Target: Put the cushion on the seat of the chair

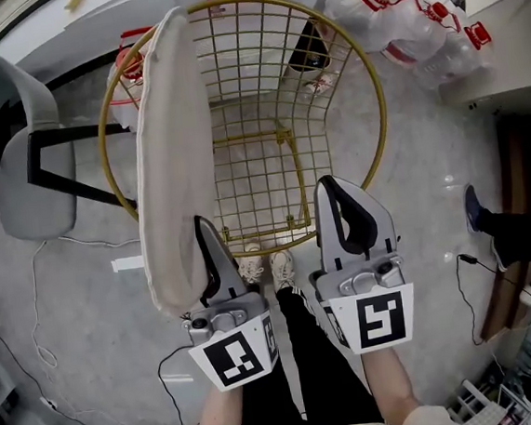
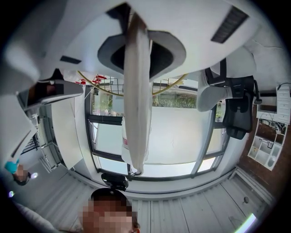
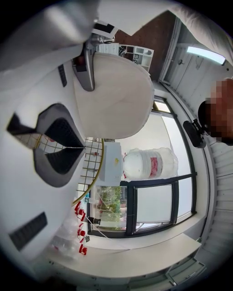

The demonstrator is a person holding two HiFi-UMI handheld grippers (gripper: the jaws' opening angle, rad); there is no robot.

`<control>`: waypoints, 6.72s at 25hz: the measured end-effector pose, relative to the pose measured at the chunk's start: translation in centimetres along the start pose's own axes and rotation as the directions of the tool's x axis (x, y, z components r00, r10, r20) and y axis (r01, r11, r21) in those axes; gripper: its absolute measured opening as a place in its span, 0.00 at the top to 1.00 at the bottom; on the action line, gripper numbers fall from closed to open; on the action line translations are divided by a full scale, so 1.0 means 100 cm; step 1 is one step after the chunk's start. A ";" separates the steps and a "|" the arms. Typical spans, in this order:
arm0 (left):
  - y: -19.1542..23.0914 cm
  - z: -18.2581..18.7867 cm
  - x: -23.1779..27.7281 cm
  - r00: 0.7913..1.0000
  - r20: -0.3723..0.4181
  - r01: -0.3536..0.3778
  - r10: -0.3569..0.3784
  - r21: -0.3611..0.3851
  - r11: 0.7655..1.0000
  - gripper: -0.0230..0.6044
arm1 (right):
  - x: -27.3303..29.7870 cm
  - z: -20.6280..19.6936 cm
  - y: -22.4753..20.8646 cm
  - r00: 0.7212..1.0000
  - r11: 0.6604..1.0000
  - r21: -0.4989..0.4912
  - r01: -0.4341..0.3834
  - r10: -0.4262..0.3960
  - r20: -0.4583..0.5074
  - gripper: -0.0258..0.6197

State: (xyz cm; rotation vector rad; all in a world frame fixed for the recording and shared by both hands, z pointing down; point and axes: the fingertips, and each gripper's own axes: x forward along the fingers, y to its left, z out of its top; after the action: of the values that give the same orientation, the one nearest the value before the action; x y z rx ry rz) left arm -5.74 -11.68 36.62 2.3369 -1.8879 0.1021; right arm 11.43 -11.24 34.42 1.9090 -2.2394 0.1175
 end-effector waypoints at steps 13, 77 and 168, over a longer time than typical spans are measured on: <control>0.000 -0.020 0.007 0.994 0.023 0.098 -0.103 -0.562 0.821 0.88 | -0.011 0.000 0.002 0.999 0.988 0.154 -0.014 0.007 0.046 0.93; -0.038 -0.273 0.003 0.992 -0.112 -0.119 -0.049 -0.979 -0.165 0.88 | -0.007 -0.099 0.023 0.986 0.933 0.330 -0.142 0.163 -0.039 0.93; 0.068 -0.266 -0.112 0.786 -0.557 -0.608 0.270 -0.616 0.500 0.88 | -0.013 -0.075 0.074 0.958 0.892 0.392 -0.227 0.278 -0.077 0.93</control>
State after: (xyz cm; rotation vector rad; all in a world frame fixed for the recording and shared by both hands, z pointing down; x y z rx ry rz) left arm -13.90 1.68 61.79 1.0991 -1.7657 -0.1622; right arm 5.10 -7.36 41.95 1.6923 -2.5022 0.7454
